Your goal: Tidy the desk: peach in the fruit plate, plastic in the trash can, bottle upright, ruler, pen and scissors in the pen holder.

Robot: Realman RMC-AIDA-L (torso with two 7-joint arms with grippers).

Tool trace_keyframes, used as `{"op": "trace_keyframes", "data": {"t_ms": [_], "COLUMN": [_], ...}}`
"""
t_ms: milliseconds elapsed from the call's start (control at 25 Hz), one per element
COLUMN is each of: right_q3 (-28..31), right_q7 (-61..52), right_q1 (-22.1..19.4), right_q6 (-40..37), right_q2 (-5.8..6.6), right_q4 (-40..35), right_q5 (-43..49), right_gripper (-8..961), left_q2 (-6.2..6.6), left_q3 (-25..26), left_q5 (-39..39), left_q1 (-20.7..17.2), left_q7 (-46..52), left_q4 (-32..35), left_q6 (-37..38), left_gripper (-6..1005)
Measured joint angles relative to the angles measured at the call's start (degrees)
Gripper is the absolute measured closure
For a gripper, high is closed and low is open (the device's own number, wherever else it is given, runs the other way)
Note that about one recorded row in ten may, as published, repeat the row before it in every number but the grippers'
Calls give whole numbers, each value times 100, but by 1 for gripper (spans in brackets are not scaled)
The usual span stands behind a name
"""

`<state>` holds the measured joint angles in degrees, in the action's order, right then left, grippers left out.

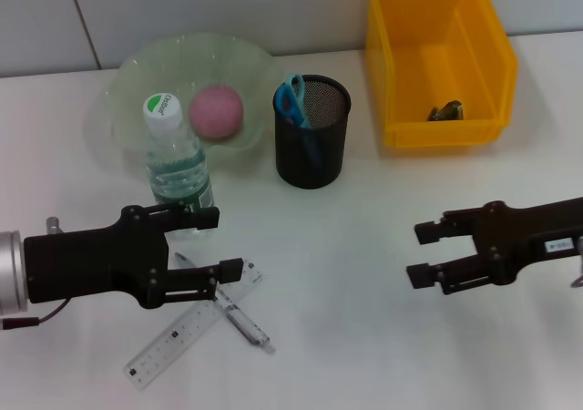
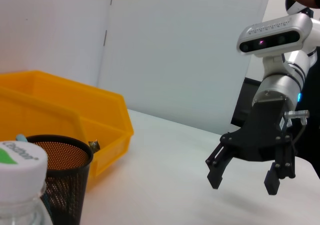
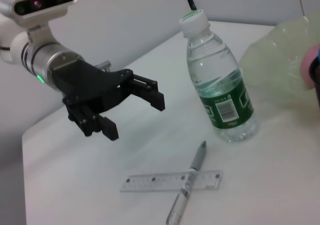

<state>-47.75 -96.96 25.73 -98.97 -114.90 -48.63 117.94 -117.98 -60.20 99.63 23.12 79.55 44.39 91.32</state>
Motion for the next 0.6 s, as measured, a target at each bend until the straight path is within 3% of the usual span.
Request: {"op": "trace_keyframes", "data": {"t_ms": [600], "right_q3": [85], "right_q7": [8], "right_q1": [68], "right_q6": [-9], "right_q2": [49], "right_q4": [-119], "right_q5": [496], "right_gripper": [124], "left_q2": [-41], "left_q3": [-256], "left_q5": [163], "left_q1": [-53], "left_q7": [553], "left_q4": [653], "left_q6": [-34], "left_gripper": [214]}}
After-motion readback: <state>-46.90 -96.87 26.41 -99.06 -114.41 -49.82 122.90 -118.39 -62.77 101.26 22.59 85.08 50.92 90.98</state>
